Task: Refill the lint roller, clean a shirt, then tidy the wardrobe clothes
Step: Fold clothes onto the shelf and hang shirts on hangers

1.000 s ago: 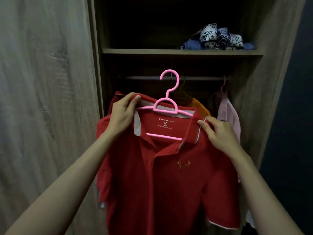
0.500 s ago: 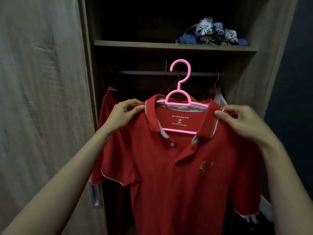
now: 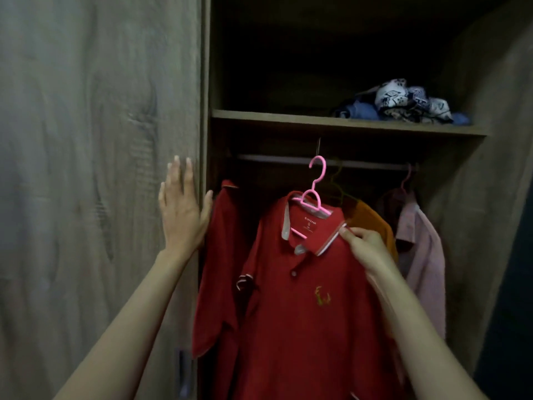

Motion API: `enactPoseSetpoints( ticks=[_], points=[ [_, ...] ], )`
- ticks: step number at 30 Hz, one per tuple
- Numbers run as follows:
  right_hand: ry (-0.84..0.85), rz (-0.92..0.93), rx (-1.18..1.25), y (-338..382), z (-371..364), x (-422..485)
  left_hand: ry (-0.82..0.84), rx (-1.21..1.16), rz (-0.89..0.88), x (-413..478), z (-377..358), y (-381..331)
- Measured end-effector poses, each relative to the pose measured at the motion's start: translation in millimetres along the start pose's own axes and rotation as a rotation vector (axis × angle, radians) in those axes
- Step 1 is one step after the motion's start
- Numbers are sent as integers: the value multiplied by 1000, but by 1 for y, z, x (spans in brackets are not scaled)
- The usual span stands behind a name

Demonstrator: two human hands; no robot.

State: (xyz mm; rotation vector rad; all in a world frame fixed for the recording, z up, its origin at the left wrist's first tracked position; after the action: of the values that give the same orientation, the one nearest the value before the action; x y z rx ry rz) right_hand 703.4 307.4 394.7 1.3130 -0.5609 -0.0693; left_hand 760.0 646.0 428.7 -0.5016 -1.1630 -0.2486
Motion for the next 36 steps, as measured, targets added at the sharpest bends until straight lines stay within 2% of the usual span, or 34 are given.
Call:
enactPoseSetpoints(
  ticks=[3, 9, 15, 20, 28, 36],
  points=[
    [-1, -21, 90, 5, -40, 24, -4, 45, -15, 1, -10, 17],
    [-93, 47, 33, 0, -94, 74, -108, 33, -79, 2, -18, 27],
    [-164, 41, 13, -9, -115, 105, -207, 46, -122, 0, -22, 31],
    [-182, 50, 2, -14, -119, 117, -218, 53, -134, 0, -23, 31],
    [-85, 34, -40, -30, -120, 114, -207, 60, -112, 1, -23, 32],
    [56, 162, -81, -51, -103, 91, -149, 81, -77, -4, -23, 32]
  ],
)
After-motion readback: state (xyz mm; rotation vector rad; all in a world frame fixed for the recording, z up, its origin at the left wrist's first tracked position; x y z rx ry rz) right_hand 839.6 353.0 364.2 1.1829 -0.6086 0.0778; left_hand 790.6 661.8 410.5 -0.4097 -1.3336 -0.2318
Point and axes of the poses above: each hand's wrist, its own x-axis towards the middle knuckle, its own z-axis out of the back of the hand, y = z × x, the point moved 4 cm from there along x, towards the middle knuckle, and after that the axes turned 5 degrees about y, right-handed, at the moved point
